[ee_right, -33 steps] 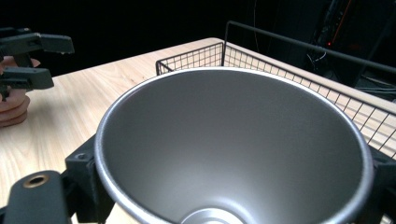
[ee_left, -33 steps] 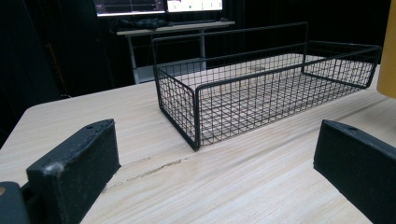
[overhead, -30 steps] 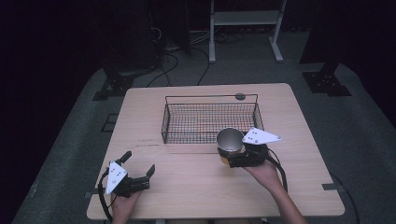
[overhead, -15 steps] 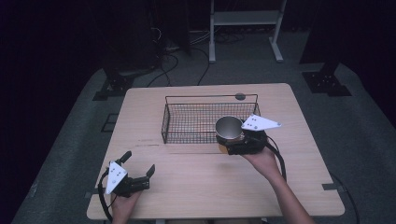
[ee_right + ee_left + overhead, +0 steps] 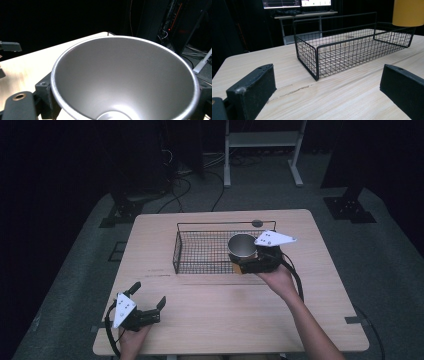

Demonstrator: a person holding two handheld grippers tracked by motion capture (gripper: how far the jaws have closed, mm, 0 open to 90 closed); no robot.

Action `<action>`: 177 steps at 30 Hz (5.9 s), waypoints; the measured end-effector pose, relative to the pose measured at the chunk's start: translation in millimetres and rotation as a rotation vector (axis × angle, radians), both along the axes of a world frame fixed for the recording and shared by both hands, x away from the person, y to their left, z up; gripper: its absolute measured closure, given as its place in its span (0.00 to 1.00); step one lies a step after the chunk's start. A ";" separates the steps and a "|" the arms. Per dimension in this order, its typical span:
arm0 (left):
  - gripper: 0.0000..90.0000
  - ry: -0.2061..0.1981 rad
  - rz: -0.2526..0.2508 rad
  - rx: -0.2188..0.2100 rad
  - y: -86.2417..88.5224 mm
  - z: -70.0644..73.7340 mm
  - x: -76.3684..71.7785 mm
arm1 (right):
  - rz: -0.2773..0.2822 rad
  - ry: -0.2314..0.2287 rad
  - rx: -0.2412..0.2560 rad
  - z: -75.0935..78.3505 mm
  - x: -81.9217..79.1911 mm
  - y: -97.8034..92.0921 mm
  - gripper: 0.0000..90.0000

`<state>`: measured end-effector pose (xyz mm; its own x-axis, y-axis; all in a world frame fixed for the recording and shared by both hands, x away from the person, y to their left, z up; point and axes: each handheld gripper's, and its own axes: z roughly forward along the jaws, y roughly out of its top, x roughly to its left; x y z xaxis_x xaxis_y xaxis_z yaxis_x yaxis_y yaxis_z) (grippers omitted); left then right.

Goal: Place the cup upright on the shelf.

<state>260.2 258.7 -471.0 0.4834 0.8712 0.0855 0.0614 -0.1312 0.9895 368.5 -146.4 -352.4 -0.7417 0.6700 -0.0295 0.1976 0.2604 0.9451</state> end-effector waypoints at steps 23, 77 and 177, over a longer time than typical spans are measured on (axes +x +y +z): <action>0.00 0.000 -0.001 0.000 0.4 0.0 0.0 | -0.053 0.059 -0.006 3.2 56.4 2.7 0.13; 0.00 -0.001 -0.004 -0.009 1.1 0.0 0.1 | 0.032 0.155 -0.034 -52.7 137.5 13.7 0.13; 0.00 0.005 0.003 -0.007 1.0 0.2 1.1 | 0.114 0.115 -0.055 -29.7 128.2 15.2 0.01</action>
